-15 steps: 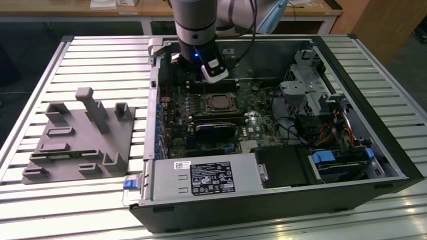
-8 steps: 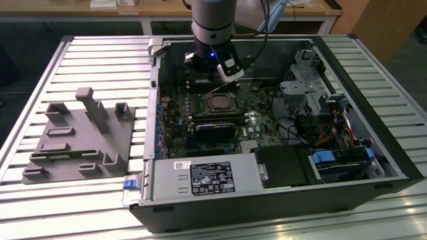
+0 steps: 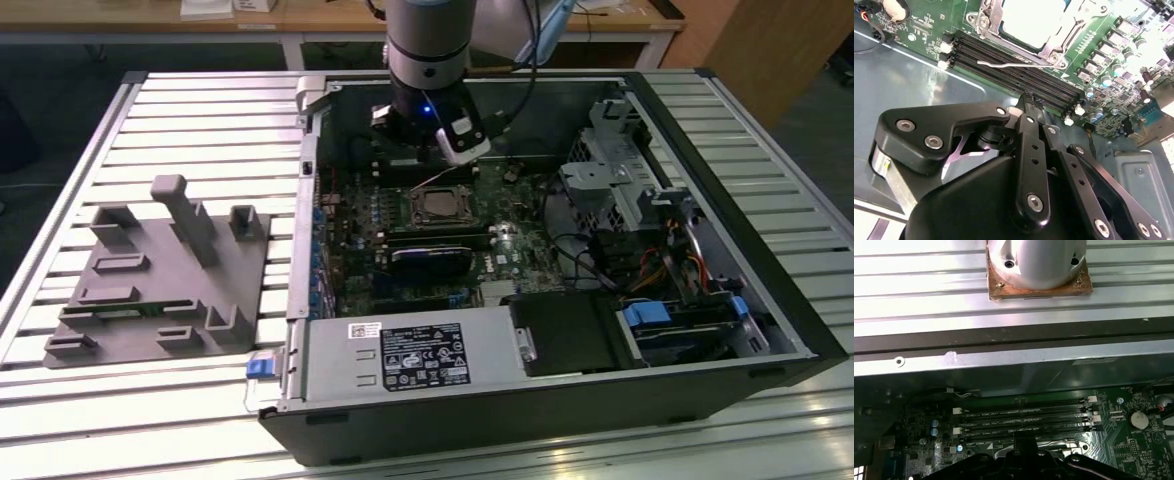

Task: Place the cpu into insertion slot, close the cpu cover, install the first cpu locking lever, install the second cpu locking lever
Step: 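Install the first cpu locking lever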

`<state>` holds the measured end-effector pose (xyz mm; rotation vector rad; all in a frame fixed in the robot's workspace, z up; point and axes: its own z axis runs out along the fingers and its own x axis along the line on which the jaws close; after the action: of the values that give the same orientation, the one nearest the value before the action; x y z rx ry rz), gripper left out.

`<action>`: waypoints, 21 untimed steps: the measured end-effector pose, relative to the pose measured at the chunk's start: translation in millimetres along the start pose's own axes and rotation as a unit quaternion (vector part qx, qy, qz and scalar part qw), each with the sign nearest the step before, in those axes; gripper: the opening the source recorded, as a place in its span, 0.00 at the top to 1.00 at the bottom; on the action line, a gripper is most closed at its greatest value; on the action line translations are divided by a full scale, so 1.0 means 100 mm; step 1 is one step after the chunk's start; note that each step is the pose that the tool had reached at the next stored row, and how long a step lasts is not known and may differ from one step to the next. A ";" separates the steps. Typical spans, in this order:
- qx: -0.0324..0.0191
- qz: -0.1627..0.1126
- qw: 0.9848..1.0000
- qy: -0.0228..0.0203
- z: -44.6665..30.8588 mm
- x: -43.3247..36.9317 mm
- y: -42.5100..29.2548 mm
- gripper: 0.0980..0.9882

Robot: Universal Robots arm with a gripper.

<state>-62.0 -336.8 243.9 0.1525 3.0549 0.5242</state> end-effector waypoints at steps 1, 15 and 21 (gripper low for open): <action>0.000 0.000 1.000 -0.002 0.003 0.000 -0.001 0.99; 0.034 -0.012 0.999 -0.032 0.066 -0.001 -0.018 0.99; 0.036 -0.012 0.999 -0.032 0.167 -0.065 -0.021 0.99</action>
<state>-54.8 -333.9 227.7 0.1311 3.0110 0.3997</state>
